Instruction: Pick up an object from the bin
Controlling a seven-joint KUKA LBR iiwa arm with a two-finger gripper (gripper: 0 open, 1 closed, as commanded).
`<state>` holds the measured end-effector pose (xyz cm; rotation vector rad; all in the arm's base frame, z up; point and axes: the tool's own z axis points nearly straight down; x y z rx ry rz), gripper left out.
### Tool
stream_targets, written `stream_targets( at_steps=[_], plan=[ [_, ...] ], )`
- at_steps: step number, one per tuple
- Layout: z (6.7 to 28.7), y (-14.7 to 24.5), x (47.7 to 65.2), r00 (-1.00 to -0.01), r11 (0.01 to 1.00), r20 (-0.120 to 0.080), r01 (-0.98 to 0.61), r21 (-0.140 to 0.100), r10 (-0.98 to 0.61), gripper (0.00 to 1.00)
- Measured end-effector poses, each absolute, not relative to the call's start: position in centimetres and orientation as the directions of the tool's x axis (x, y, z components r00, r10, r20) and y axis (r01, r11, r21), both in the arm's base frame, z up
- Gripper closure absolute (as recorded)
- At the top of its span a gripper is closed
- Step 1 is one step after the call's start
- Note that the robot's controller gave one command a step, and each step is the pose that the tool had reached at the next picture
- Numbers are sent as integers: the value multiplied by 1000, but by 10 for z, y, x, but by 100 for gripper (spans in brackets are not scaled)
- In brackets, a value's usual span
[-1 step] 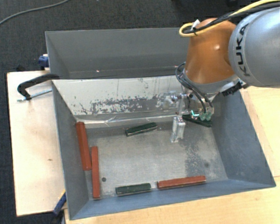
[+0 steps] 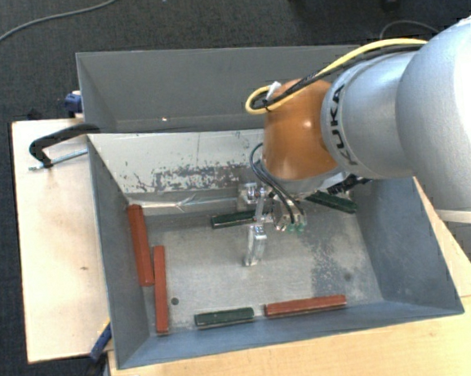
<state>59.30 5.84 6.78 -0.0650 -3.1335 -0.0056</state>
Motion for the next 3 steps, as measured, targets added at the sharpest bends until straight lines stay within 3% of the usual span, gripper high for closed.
stream_targets(
  at_steps=[1, 2, 3],
  plan=[
    [73, 55, 596, -999, 999, -1, 45, 2, 45, 100],
    [186, 59, 587, -958, 958, -12, -287, -1, -287, 100],
    [328, 77, 576, -945, 945, -8, -328, -1, -328, 100]
  ],
)
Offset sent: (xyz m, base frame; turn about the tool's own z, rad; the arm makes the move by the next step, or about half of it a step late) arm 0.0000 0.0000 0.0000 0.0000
